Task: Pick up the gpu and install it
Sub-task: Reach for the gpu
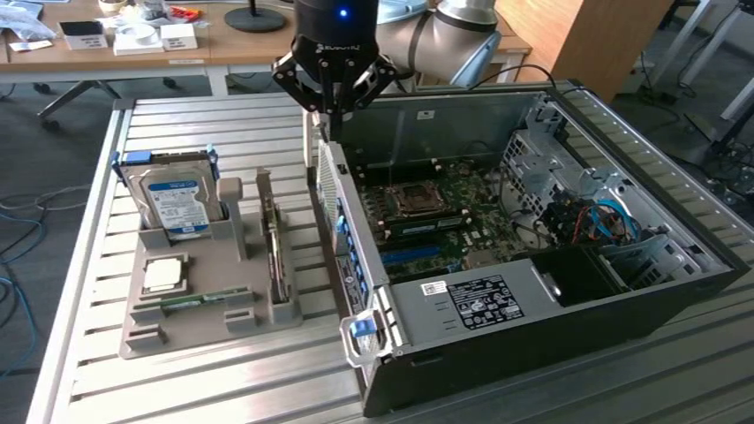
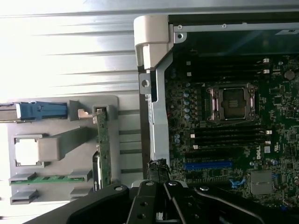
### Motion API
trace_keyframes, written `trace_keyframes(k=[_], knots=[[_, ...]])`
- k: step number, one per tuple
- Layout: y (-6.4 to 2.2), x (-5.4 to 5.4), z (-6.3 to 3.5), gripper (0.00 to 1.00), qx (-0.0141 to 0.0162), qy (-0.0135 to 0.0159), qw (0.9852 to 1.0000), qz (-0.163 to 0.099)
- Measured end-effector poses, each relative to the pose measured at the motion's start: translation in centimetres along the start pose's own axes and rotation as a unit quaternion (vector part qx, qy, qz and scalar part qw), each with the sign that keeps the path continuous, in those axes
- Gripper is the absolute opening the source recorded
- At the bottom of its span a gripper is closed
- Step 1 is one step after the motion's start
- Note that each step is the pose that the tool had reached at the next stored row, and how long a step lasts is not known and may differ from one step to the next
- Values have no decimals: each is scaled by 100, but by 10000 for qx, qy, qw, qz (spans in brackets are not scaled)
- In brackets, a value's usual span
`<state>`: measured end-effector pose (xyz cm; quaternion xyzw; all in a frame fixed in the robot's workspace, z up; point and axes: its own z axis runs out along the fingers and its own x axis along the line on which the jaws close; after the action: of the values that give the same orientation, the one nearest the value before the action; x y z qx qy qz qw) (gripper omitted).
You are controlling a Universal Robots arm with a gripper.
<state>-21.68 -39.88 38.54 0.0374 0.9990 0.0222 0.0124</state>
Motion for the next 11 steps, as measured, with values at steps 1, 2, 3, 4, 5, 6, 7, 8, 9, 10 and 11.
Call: trace_keyframes(k=[1, 2, 3, 4, 5, 6, 7, 8, 9, 10, 11], knots=[[-1, 7, 0, 11, 0, 0, 10000, 0], [-1, 14, 0, 11, 1, 0, 10000, 0], [-2, 22, 1, 11, 0, 0, 10000, 0], [-2, 30, 1, 11, 0, 0, 10000, 0], [-3, 38, 1, 11, 0, 0, 10000, 0], [-3, 46, 1, 11, -1, 0, 10000, 0], [-4, 53, 2, 11, 0, 0, 10000, 0], [-5, 61, 2, 11, 0, 0, 10000, 0], [-6, 71, 2, 11, 0, 0, 10000, 0], [-6, 80, 3, 11, 0, 0, 10000, 0], [-7, 91, 4, 11, 0, 0, 10000, 0]])
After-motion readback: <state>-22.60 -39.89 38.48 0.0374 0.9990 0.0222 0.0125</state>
